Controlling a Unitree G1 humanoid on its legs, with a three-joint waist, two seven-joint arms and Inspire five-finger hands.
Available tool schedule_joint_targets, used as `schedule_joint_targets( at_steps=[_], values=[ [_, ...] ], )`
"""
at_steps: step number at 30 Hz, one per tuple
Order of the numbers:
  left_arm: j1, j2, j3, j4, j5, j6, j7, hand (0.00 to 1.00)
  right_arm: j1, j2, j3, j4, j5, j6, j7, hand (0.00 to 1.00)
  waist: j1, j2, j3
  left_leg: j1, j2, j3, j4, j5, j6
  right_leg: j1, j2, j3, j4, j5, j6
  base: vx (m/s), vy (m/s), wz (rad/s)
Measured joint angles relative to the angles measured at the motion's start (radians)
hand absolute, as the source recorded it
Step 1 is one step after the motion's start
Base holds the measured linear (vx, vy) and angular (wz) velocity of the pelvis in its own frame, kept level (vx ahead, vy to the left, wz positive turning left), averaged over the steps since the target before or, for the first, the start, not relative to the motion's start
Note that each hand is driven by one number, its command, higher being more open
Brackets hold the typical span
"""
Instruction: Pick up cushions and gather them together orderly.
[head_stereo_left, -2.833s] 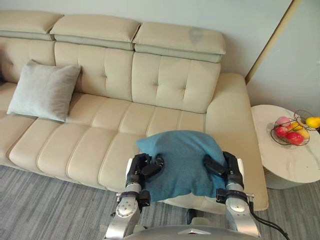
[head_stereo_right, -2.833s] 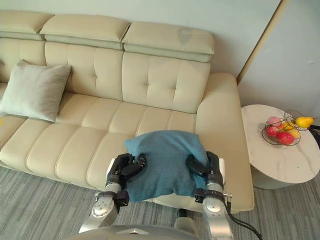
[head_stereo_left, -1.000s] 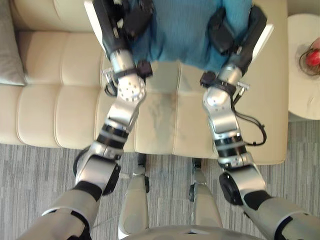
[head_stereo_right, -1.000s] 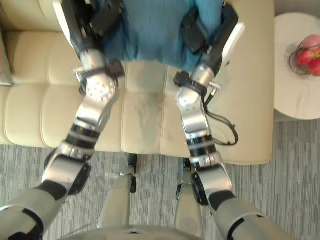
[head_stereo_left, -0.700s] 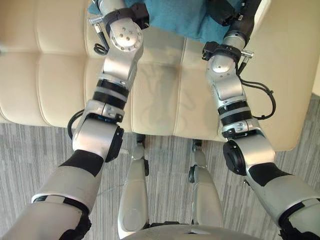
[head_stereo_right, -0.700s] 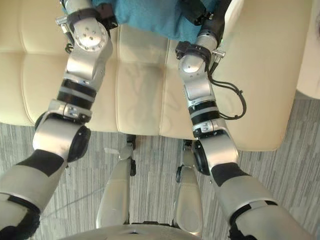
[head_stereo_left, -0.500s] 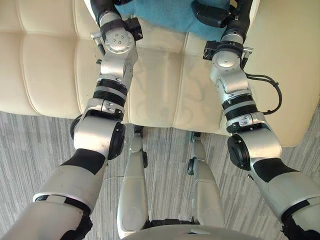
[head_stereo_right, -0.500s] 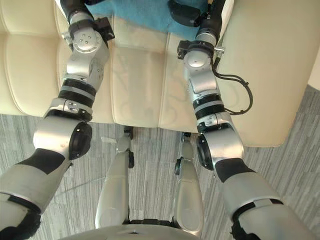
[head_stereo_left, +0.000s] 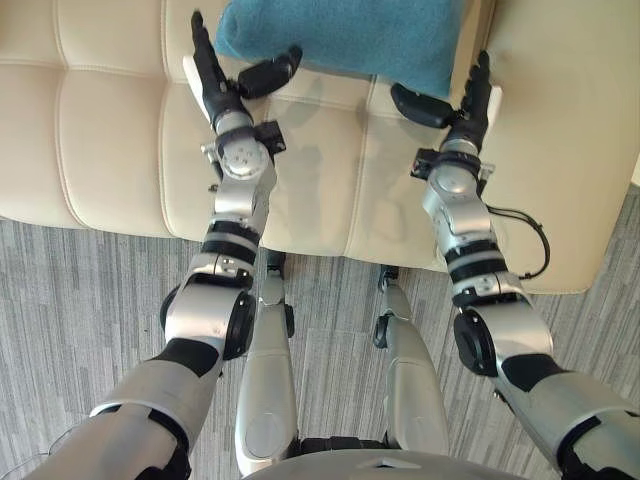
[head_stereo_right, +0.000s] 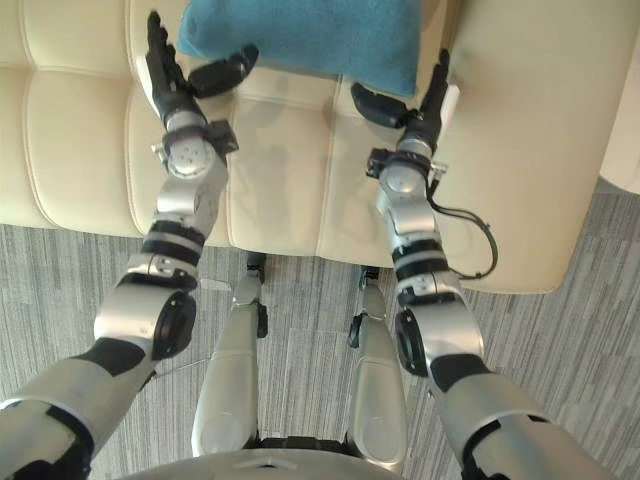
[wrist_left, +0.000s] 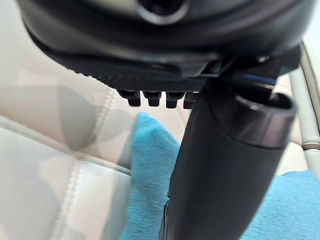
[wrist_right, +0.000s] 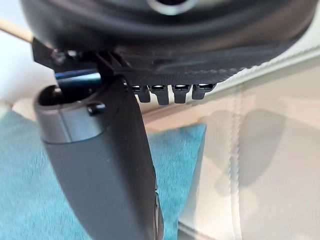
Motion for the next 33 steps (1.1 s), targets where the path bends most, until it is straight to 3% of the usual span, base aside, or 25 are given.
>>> schedule_joint_targets(
  at_steps=[5,8,11,13,16,20,24,33],
  values=[
    [0.171,0.007,0.003,-0.137,-0.010,0.002,-0.030,1.00,0.211,-0.026,-0.036,-0.210,-0.009,-0.022,0.003,1.00,0.005,0.001,-0.001,0.096,0.007,0.005,-0.028,0.002,-0.004,0.080,0.006,0.000,0.003,-0.016,-0.005,0.13,-0.015,-0.02],
    [0.297,0.004,-0.005,-0.248,-0.007,-0.003,-0.058,1.00,0.390,-0.024,-0.039,-0.334,-0.024,-0.038,0.033,1.00,0.007,0.019,-0.020,0.157,0.009,0.006,-0.038,-0.006,-0.012,0.126,0.006,-0.004,0.029,-0.047,-0.005,0.14,-0.036,0.03],
    [0.428,-0.018,-0.005,-0.306,-0.006,-0.012,-0.087,1.00,0.533,-0.008,-0.038,-0.368,-0.037,-0.059,0.073,1.00,0.014,0.041,-0.064,0.189,0.013,0.011,-0.039,-0.019,-0.014,0.144,0.008,-0.003,0.055,-0.072,-0.007,0.10,-0.030,-0.03],
    [0.582,-0.055,-0.007,-0.321,-0.006,-0.014,-0.142,1.00,0.671,0.030,-0.037,-0.367,-0.031,-0.060,0.143,1.00,0.019,0.065,-0.097,0.247,0.020,0.018,-0.039,-0.037,-0.016,0.188,0.012,-0.002,0.077,-0.101,-0.008,0.10,-0.020,-0.06],
    [0.755,-0.102,-0.010,-0.299,-0.004,-0.013,-0.208,1.00,0.817,0.077,-0.030,-0.363,-0.026,-0.060,0.225,1.00,0.019,0.078,-0.160,0.291,0.027,0.026,-0.039,-0.058,-0.015,0.222,0.017,-0.001,0.094,-0.130,-0.011,0.09,-0.009,-0.07],
    [0.911,-0.147,-0.020,-0.128,0.018,-0.007,-0.282,1.00,0.950,0.112,-0.025,-0.280,-0.032,-0.065,0.304,1.00,0.018,0.078,-0.260,0.377,0.034,0.043,-0.039,-0.094,-0.015,0.294,0.021,0.001,0.107,-0.168,-0.011,0.07,0.015,-0.07],
    [0.985,-0.171,-0.007,0.070,0.047,-0.001,-0.338,1.00,0.985,0.129,-0.009,-0.116,-0.060,-0.070,0.336,1.00,0.014,0.071,-0.347,0.445,0.036,0.053,-0.047,-0.112,-0.016,0.370,0.022,0.001,0.075,-0.174,-0.008,0.04,0.031,-0.04],
    [1.019,-0.130,0.053,0.277,0.134,0.012,-0.362,1.00,0.986,0.149,-0.013,0.201,-0.094,-0.069,0.372,1.00,0.013,0.043,-0.426,0.541,0.029,0.076,-0.112,-0.115,-0.016,0.494,0.021,0.007,-0.070,-0.122,0.003,0.02,0.019,-0.04]
  ],
)
